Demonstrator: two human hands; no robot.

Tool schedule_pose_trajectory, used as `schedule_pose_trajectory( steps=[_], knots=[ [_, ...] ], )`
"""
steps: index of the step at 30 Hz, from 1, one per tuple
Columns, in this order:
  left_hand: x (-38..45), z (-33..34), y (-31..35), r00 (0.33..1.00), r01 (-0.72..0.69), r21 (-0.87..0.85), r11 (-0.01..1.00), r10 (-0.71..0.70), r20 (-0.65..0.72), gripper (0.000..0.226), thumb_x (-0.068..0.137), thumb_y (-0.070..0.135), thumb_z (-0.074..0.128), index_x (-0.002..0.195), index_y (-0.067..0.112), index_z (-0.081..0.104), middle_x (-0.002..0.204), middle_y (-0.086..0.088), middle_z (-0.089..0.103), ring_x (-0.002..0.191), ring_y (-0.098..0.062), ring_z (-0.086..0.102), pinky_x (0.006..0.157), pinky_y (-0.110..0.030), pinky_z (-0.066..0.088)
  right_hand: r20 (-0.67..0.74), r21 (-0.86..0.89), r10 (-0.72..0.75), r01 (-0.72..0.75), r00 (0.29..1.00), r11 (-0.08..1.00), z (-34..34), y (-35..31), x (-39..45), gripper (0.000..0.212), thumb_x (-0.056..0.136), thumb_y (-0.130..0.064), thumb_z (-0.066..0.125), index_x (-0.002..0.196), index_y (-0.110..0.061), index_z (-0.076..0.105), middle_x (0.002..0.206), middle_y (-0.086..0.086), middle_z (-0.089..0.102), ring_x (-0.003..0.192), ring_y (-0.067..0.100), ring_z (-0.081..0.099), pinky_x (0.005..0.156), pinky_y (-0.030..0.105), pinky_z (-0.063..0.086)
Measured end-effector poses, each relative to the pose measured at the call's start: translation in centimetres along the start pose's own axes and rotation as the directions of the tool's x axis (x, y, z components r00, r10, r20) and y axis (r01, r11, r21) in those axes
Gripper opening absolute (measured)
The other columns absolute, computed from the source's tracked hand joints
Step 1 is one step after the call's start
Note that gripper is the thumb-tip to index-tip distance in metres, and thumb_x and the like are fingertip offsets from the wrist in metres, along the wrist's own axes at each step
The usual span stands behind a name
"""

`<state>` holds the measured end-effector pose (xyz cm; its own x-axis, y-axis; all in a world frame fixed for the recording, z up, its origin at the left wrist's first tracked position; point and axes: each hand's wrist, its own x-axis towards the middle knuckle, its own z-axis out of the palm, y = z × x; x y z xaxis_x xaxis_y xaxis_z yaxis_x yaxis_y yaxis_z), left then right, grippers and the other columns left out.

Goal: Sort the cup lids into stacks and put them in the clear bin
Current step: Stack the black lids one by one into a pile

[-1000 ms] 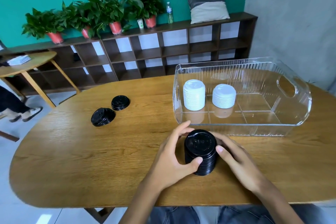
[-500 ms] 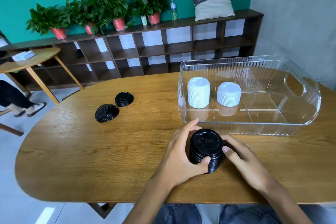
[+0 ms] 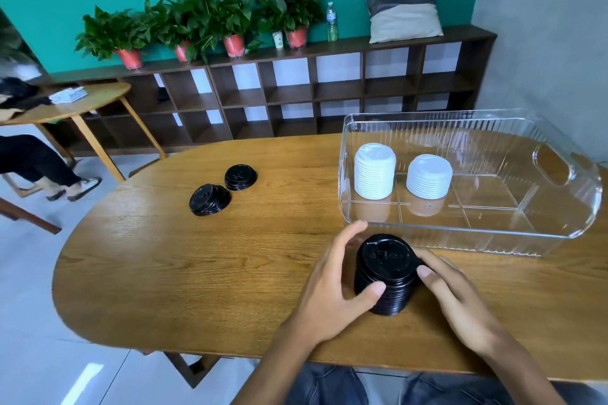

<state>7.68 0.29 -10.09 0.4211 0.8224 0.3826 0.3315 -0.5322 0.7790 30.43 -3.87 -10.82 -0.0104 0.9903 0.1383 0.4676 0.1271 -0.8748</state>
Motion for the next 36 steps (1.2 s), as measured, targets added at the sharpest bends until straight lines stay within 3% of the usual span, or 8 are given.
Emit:
schedule_pose_trajectory(
  steps=[4, 8, 11, 15, 23, 29, 32, 36],
  knots=[
    [1.4, -5.4, -2.8, 0.949, 0.007, 0.097, 0.995, 0.024, -0.315, 0.046, 0.095, 0.038, 0.058, 0.139, 0.041, 0.047, 0.139, 0.020, 0.058, 0.123, -0.004, 0.059, 0.107, -0.030, 0.046, -0.015, 0.042, -0.021, 0.022, 1.000, 0.999, 0.0, 0.3, 0.0, 0.045, 0.097, -0.056, 0.033, 0.134, -0.043, 0.057, 0.134, -0.020, 0.062, 0.133, 0.006, 0.049, 0.116, 0.050, 0.031],
    [3.0, -13.7, -9.0, 0.717, 0.395, 0.150, 0.906, -0.202, -0.667, 0.039, 0.094, 0.026, 0.067, 0.130, 0.021, 0.056, 0.128, 0.012, 0.058, 0.119, -0.004, 0.056, 0.107, -0.046, 0.048, -0.030, 0.059, -0.020, 0.022, 0.999, 0.998, 0.2, 0.2, 0.2, 0.045, 0.098, -0.056, 0.033, 0.131, -0.043, 0.059, 0.131, -0.019, 0.064, 0.131, 0.006, 0.051, 0.114, 0.050, 0.033],
    [4.0, -19.0, -13.8, 0.646, 0.646, 0.245, 0.723, -0.348, -0.680, 0.064, 0.093, 0.039, 0.070, 0.145, 0.016, 0.042, 0.145, -0.011, 0.049, 0.135, -0.034, 0.048, 0.112, -0.059, 0.040, -0.024, 0.039, -0.023, 0.024, 0.999, 0.999, 0.2, 0.0, 0.2, 0.044, 0.098, -0.055, 0.031, 0.130, -0.044, 0.059, 0.130, -0.021, 0.064, 0.130, 0.004, 0.051, 0.114, 0.049, 0.033],
    [5.2, -21.1, -17.5, 0.594, 0.728, 0.193, 0.658, -0.466, -0.655, 0.080, 0.091, 0.051, 0.070, 0.154, 0.022, 0.030, 0.147, -0.018, 0.054, 0.135, -0.043, 0.049, 0.116, -0.062, 0.033, -0.053, 0.026, -0.002, 0.003, 0.999, 1.000, 0.2, -0.1, 0.0, 0.039, 0.096, -0.057, 0.032, 0.127, -0.057, 0.056, 0.128, -0.031, 0.060, 0.129, -0.006, 0.047, 0.114, 0.040, 0.031],
    [3.1, -18.7, -14.3, 0.676, 0.574, 0.209, 0.792, -0.313, -0.667, 0.080, 0.083, 0.049, 0.080, 0.147, 0.025, 0.038, 0.141, -0.004, 0.059, 0.132, -0.028, 0.053, 0.113, -0.059, 0.040, -0.047, -0.020, -0.063, 0.063, 0.997, 0.998, 0.3, 0.3, 0.3, 0.034, 0.102, -0.054, 0.035, 0.128, -0.052, 0.057, 0.126, -0.025, 0.063, 0.125, -0.002, 0.052, 0.102, 0.019, 0.034],
    [-0.9, -10.8, -7.4, 0.960, 0.280, 0.442, 0.852, -0.256, -0.114, 0.093, 0.073, 0.056, 0.074, 0.148, 0.061, 0.020, 0.141, 0.028, 0.043, 0.129, -0.001, 0.030, 0.105, -0.040, 0.028, -0.051, -0.013, -0.038, 0.037, 0.998, 0.999, 0.3, 0.6, 0.2, 0.042, 0.097, -0.060, 0.032, 0.132, -0.052, 0.054, 0.127, -0.025, 0.062, 0.126, -0.002, 0.050, 0.107, 0.025, 0.034],
    [-1.1, -9.8, -6.3, 0.957, 0.128, 0.510, 0.851, -0.241, 0.164, 0.102, 0.072, 0.046, 0.067, 0.148, 0.069, 0.002, 0.145, 0.046, 0.027, 0.131, 0.011, 0.022, 0.115, -0.040, 0.026, -0.059, -0.010, -0.032, 0.031, 0.998, 0.999, 0.3, 0.4, 0.1, 0.041, 0.097, -0.060, 0.033, 0.131, -0.054, 0.054, 0.127, -0.028, 0.061, 0.126, -0.004, 0.049, 0.111, 0.038, 0.034],
    [-0.8, -9.9, -6.2, 0.956, 0.165, 0.547, 0.820, -0.269, 0.115, 0.104, 0.072, 0.066, 0.067, 0.149, 0.065, -0.003, 0.152, 0.029, 0.027, 0.137, 0.006, 0.022, 0.120, -0.039, 0.022, -0.055, -0.029, -0.039, 0.038, 0.998, 0.999, 0.4, 0.2, 0.1, 0.041, 0.097, -0.060, 0.031, 0.130, -0.053, 0.055, 0.126, -0.027, 0.062, 0.126, -0.001, 0.050, 0.113, 0.047, 0.033]
  ],
)
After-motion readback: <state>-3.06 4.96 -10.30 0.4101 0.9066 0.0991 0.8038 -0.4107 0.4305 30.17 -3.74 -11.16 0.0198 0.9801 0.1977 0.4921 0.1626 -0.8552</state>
